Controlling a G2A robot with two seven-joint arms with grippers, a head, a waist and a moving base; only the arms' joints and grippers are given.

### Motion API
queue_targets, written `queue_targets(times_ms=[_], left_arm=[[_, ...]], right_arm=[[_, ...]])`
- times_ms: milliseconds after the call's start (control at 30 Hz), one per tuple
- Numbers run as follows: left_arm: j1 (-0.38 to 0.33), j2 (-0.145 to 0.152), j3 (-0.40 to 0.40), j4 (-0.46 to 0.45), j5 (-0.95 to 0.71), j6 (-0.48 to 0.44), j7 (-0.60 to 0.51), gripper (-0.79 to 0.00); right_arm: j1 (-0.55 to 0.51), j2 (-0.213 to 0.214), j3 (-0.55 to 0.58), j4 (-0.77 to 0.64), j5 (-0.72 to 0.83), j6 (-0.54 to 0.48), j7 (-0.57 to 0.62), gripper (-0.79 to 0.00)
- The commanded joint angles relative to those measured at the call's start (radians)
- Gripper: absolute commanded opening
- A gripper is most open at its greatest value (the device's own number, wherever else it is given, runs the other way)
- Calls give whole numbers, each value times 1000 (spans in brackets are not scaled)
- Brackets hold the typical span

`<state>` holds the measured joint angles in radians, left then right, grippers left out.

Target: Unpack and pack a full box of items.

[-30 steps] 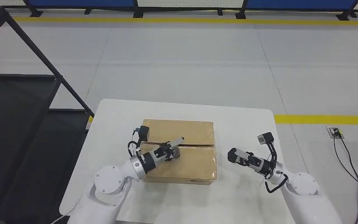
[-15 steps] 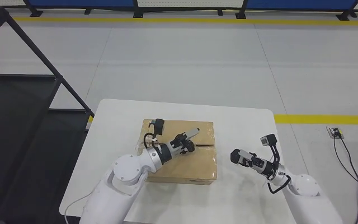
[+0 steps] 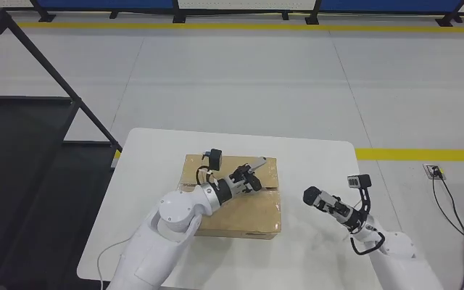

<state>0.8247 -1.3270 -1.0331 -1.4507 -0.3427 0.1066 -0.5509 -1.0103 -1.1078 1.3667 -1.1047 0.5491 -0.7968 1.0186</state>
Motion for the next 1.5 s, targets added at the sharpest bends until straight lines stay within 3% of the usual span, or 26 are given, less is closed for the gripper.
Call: queue_targets(times_ms=[0, 167, 367, 600, 800, 933, 1167, 1467], left_arm=[[6, 1, -11, -8, -3, -5, 8, 0], [44, 8, -77, -83, 0, -65, 67, 0], [187, 42, -288, -269, -62, -99, 49, 0], [339, 66, -490, -377, -81, -159, 68, 0], [466, 81, -631, -405, -47, -220, 90, 0], [519, 85, -674, -391, -68, -230, 78, 0], [537, 88, -696, -389, -90, -250, 83, 0], [525, 94, -697, -380, -111, -221, 41, 0]], right_arm=[[-6, 0, 0, -30, 1, -13, -10, 0], [-3, -1, -23, -121, -45, 7, -3, 0], [6, -6, -69, -252, -166, 52, -56, 0], [-13, -14, -110, -409, -300, 69, -160, 0], [42, -27, -189, -469, -433, 228, -204, 0], [126, -46, -270, -422, -442, 337, -217, 0], [283, -83, -385, -259, -424, 551, -179, 0], [289, -87, -373, -203, -402, 593, -188, 0]])
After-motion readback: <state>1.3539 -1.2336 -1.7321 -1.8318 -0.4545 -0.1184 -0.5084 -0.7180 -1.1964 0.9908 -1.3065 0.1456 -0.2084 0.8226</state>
